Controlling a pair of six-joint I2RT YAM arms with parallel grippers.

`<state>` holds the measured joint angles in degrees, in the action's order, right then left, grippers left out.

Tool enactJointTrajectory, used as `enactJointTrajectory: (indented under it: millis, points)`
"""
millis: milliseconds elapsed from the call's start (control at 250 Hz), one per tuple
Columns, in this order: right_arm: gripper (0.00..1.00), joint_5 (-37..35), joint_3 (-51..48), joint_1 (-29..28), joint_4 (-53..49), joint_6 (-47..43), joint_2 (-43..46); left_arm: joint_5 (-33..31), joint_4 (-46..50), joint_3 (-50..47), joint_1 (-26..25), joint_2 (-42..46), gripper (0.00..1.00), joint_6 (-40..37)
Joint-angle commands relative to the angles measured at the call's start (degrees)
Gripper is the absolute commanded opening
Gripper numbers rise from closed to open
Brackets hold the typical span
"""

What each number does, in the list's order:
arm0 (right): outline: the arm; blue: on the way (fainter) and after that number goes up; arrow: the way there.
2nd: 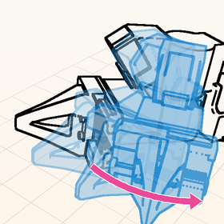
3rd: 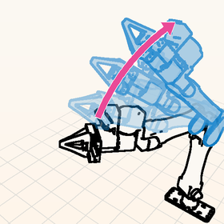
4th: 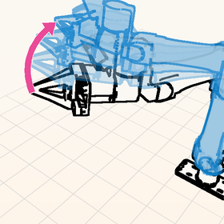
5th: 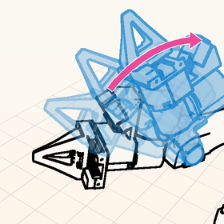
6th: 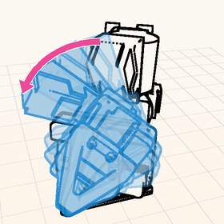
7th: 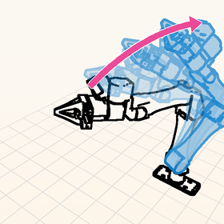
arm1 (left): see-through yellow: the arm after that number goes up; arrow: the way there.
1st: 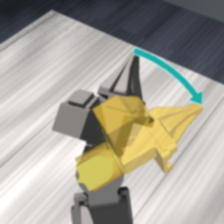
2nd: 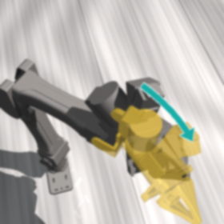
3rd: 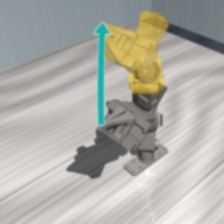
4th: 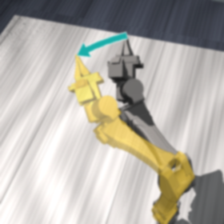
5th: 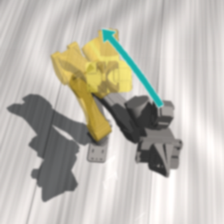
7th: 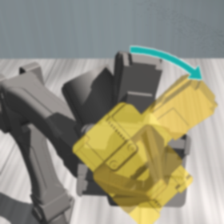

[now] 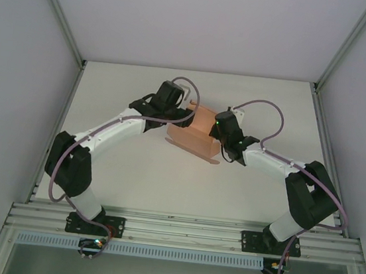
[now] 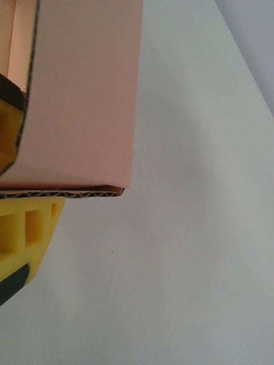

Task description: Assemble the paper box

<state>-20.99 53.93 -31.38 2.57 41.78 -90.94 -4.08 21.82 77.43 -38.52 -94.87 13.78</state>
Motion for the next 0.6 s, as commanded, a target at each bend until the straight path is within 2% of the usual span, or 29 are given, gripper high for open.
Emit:
enactJointTrajectory:
  millis: [0,132,212,315,379,475,595]
  points:
    - [0.00,1.48,1.53,0.18,-0.15,-0.42,-0.82,2.47,0.07,0.69,0.74,-2.05,0.70,-1.10]
    - [0.00,1.66,1.70,0.18,-0.11,-0.53,-0.69,1.14,0.93,2.60,0.64,-4.69,0.64,-1.91]
    - [0.00,1.46,1.87,0.17,-0.32,-0.62,-0.66,-0.32,1.29,3.33,0.61,-5.75,0.53,-1.77]
    - [0.00,0.85,1.81,0.09,-0.44,-0.81,-0.56,-5.47,1.15,3.79,0.20,-6.30,0.25,-1.39]
    - [0.00,-0.56,2.04,-0.22,-1.14,-0.68,-0.69,-14.01,1.10,4.37,-0.96,-6.93,0.00,-0.45]
    - [0.00,-3.48,2.88,-0.53,-3.44,-0.48,-1.34,-26.88,2.99,6.54,-2.82,-8.71,0.00,1.62]
    - [0.00,-7.27,2.84,-0.53,-5.17,0.51,-1.61,-36.37,5.45,8.19,-3.68,-9.98,0.00,5.56]
